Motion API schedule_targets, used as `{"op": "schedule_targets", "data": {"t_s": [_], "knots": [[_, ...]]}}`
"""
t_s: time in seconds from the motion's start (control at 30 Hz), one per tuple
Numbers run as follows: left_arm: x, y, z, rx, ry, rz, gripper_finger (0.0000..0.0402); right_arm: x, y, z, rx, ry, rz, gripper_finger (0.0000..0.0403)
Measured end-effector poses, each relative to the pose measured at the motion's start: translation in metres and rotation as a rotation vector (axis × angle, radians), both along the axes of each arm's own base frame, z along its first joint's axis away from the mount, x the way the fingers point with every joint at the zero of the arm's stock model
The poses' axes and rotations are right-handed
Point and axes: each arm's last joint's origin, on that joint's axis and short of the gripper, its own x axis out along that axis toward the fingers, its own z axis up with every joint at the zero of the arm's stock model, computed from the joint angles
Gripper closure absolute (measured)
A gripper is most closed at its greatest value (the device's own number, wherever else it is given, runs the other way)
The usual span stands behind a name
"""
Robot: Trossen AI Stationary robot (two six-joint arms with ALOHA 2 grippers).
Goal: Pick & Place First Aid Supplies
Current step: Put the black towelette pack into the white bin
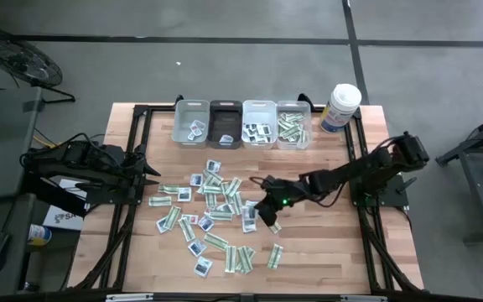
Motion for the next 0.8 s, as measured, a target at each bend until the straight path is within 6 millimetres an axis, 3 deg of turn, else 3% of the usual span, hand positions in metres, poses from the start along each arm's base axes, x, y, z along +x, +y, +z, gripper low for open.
{"op": "schedule_targets", "data": {"t_s": [0.3,0.8], "knots": [[0.000,0.000,0.000,0.001,-0.001,0.002,0.0283,0.004,-0.035,0.008,-0.045,-0.037,-0.098,0.0403],[0.000,0.001,0.000,-0.015,-0.003,0.044,0.0283,0.004,-0.104,0.009,-0.082,-0.061,-0.058,0.0403]]}}
